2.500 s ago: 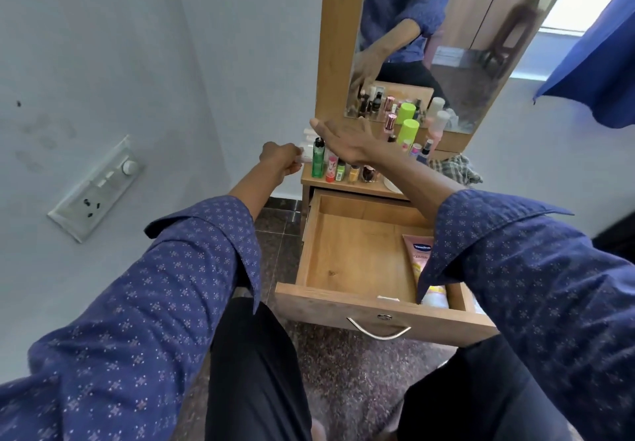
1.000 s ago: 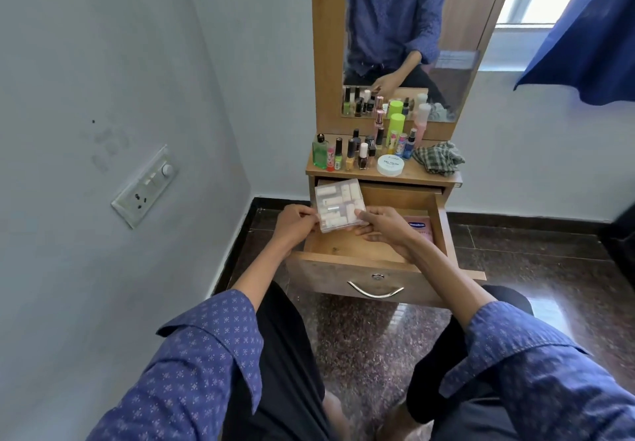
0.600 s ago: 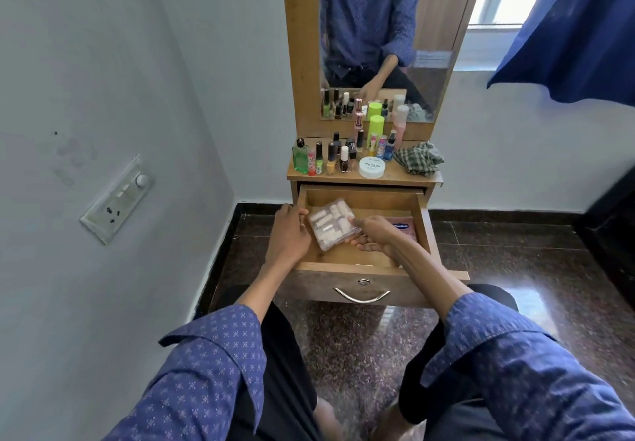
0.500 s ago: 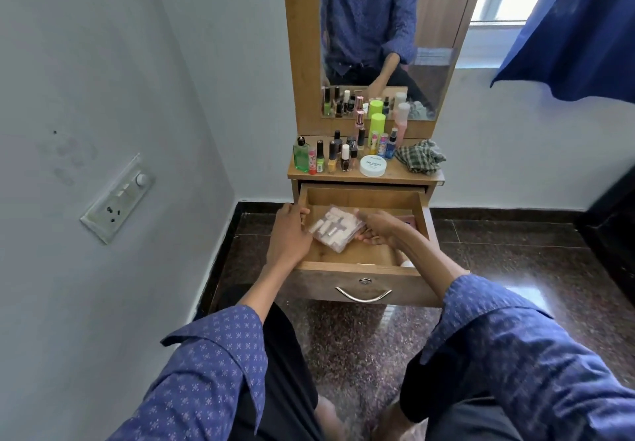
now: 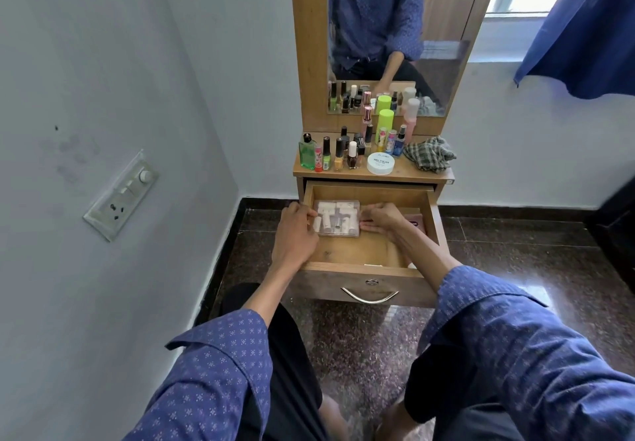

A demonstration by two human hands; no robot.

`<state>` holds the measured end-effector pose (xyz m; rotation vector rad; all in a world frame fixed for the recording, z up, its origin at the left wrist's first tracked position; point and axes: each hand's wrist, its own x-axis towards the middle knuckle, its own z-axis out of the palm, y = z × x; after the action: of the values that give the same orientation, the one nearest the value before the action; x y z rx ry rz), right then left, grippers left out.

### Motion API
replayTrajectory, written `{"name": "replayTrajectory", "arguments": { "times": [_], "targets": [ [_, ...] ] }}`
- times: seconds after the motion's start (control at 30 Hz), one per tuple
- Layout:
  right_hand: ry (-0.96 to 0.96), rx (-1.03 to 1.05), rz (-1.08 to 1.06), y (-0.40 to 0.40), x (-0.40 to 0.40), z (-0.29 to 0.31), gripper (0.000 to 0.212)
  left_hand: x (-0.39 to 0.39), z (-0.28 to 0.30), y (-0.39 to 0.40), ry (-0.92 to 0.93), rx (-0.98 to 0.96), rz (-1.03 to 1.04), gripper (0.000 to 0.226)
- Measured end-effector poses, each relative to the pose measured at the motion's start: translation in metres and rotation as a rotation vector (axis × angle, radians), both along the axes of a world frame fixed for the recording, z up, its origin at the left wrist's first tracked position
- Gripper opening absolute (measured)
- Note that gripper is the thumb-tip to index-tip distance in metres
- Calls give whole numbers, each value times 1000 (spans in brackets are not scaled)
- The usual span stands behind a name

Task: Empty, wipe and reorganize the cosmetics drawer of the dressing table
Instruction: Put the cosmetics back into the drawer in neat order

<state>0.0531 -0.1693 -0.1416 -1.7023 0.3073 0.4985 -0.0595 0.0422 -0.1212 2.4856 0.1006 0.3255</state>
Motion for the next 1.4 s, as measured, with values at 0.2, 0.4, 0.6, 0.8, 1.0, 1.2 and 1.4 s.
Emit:
{"name": "replayTrajectory", "arguments": {
  "times": [0.2, 0.4, 0.6, 0.8, 1.0, 1.2, 1.4],
  "targets": [
    [1, 47, -71, 4, -5, -7, 16, 1, -3, 0, 3, 15, -4, 34],
    [-12, 53, -18, 2, -11, -6, 14, -1, 1, -3, 21, 42, -8, 35],
    [-161, -231, 194, -3, -19, 22, 16, -3, 9, -6, 30, 47, -11, 32],
    [-482, -483, 175, -5, -17, 55, 17, 13, 25, -5, -132, 35, 65, 21],
    [-885, -584, 149, 11, -13, 115, 10, 56, 83, -9, -405, 183, 72, 21],
    [-1028, -755, 192, 35, 4, 147, 28, 98, 124, -15, -320, 432, 70, 27],
    [-1066, -907, 205, 49, 19, 150, 37, 111, 126, -19, -198, 569, 84, 25]
  ]
}}
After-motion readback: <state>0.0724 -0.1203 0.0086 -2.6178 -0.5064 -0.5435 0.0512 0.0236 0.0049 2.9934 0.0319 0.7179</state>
